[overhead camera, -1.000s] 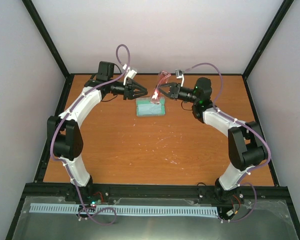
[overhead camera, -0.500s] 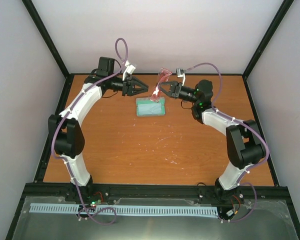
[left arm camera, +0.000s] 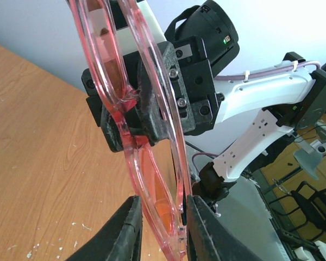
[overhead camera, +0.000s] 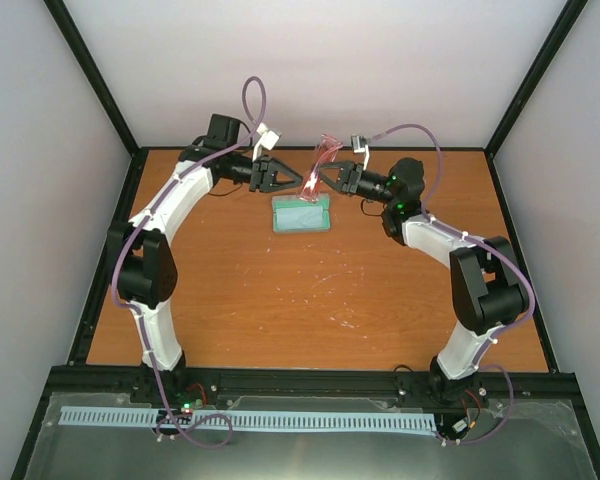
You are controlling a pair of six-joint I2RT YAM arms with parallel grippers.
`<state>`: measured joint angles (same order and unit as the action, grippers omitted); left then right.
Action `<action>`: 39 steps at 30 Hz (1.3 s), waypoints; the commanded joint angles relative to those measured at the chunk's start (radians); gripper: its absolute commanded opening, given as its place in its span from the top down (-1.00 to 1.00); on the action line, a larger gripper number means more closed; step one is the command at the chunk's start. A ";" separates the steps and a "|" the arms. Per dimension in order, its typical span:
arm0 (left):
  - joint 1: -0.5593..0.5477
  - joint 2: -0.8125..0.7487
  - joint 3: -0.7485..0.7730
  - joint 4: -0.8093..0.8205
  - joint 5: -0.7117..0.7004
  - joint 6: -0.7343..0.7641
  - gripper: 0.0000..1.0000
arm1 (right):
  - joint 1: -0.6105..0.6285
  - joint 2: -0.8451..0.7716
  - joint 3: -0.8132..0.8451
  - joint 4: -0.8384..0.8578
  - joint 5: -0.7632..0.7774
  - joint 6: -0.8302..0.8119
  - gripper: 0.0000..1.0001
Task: Organize the sunglasses
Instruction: Fold the sunglasses.
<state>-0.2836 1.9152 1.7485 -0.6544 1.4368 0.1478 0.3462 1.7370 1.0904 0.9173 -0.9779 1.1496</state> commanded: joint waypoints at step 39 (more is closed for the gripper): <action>-0.034 0.018 0.119 -0.157 -0.068 0.108 0.07 | -0.003 -0.024 0.052 -0.039 -0.005 -0.062 0.92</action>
<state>-0.3080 1.9430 1.8431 -0.8158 1.3712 0.2607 0.3408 1.7363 1.1236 0.8276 -0.9951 1.0737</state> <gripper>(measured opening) 0.473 0.083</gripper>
